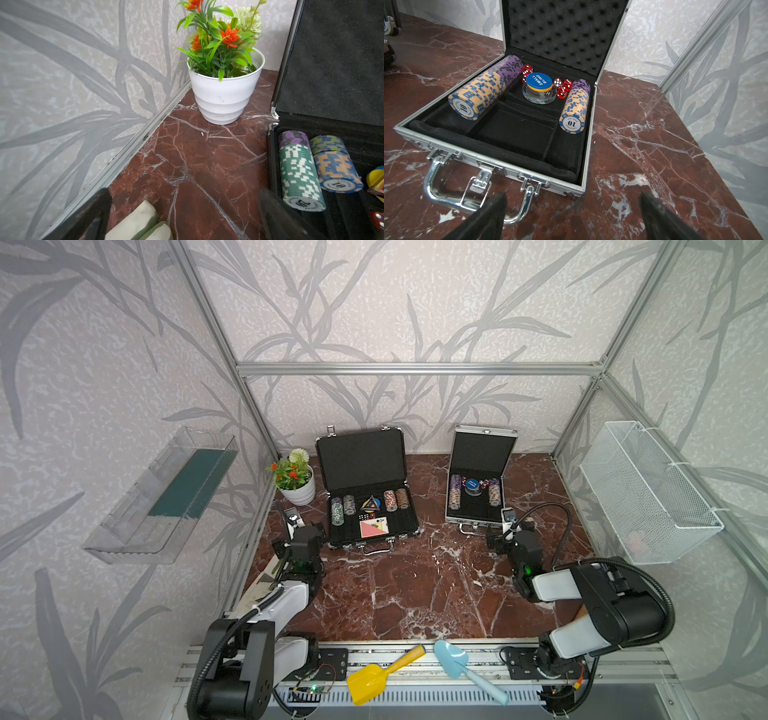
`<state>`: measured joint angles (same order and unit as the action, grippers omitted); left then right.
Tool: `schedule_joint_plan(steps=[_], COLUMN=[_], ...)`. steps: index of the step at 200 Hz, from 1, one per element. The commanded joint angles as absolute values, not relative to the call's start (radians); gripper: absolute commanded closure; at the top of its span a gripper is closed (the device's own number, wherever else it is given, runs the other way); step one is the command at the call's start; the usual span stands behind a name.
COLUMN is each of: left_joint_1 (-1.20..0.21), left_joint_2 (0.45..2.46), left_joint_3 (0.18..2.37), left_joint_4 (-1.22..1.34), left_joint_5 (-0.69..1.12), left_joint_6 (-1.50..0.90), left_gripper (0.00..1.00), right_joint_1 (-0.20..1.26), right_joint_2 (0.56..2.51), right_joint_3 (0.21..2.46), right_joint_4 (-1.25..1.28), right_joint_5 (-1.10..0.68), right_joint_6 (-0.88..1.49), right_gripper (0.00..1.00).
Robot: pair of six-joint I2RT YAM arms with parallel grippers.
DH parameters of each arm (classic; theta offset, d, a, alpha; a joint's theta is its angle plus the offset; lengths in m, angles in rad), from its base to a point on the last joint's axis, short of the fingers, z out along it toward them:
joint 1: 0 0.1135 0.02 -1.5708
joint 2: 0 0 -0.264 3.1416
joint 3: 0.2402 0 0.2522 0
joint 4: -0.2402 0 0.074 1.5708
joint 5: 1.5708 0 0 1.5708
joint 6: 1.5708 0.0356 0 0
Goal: Open the poker set cases
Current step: Reset both arms
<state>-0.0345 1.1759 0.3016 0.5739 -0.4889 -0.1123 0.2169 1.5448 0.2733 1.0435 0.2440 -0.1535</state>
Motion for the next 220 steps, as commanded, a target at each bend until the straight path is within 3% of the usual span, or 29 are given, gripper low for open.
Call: schedule_joint_plan(steps=[1,161,220], left_joint_1=[-0.018,0.005,0.005], left_joint_2=[1.206,1.265,1.423], left_joint_3=[0.266,0.314,0.359], left_joint_4=[0.731,0.739,0.806], left_joint_5=[-0.427,-0.214,-0.129], left_joint_6=[-0.075,-0.063,-0.043], left_gripper=[0.0,0.01,0.01], right_joint_1=[0.177,0.14,0.14], right_joint_2=[1.569,1.587,1.588], right_joint_3=[0.28,0.358,0.358], right_joint_4=[1.147,1.015,1.015], right_joint_5=[0.168,0.097,0.097], right_joint_6=[-0.114,-0.095,-0.095], right_gripper=[0.01,0.01,0.01])
